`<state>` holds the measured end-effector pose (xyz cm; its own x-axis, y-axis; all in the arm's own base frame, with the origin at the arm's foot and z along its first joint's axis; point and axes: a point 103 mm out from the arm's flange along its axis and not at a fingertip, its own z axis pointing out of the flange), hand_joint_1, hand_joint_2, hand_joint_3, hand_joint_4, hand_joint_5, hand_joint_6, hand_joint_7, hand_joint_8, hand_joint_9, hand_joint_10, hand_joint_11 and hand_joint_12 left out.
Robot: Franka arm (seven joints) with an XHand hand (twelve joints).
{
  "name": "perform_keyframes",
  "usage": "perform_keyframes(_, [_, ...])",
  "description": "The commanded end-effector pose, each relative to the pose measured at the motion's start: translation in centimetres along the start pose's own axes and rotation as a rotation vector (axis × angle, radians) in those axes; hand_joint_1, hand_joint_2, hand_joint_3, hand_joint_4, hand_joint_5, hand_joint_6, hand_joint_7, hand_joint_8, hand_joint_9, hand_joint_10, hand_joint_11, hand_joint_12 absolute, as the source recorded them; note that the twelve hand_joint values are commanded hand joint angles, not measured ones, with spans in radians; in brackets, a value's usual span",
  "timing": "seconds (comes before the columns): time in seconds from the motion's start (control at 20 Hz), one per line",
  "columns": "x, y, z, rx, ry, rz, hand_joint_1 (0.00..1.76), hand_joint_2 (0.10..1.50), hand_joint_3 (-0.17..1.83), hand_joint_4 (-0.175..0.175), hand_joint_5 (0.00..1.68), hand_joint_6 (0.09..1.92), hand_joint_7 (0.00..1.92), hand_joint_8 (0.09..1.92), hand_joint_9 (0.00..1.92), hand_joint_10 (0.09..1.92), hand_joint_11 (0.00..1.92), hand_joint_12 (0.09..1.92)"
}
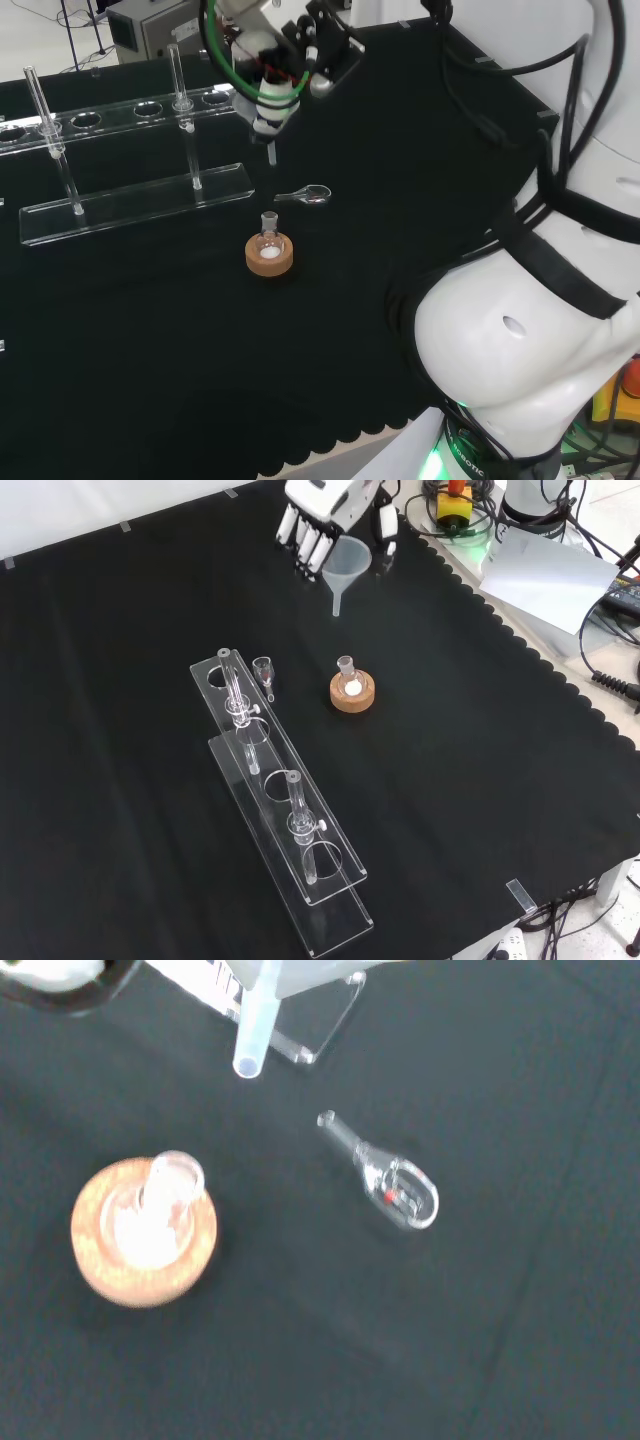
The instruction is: Put the funnel back on the funnel stand.
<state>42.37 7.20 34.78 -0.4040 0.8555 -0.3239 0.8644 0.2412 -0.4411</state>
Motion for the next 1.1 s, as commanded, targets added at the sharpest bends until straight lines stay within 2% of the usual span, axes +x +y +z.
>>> perform_keyframes(0.05, [-2.0,0.9,-3.2,-0.079,0.07,0.018,0.75,0.66,0.64,0.04,0.84,0.84,0.83,0.57,1.12,0.34,0.63,1.26])
perform_keyframes(0.65, [-6.1,7.1,-5.7,-0.128,0.133,0.02,0.73,0.66,0.64,0.034,0.83,0.85,0.83,0.58,1.12,0.34,0.63,1.26])
perform_keyframes(1.1, [-6.9,11.4,-6.4,-0.117,0.13,-0.011,0.73,0.66,0.64,0.03,0.82,0.86,0.84,0.58,1.12,0.35,0.63,1.26])
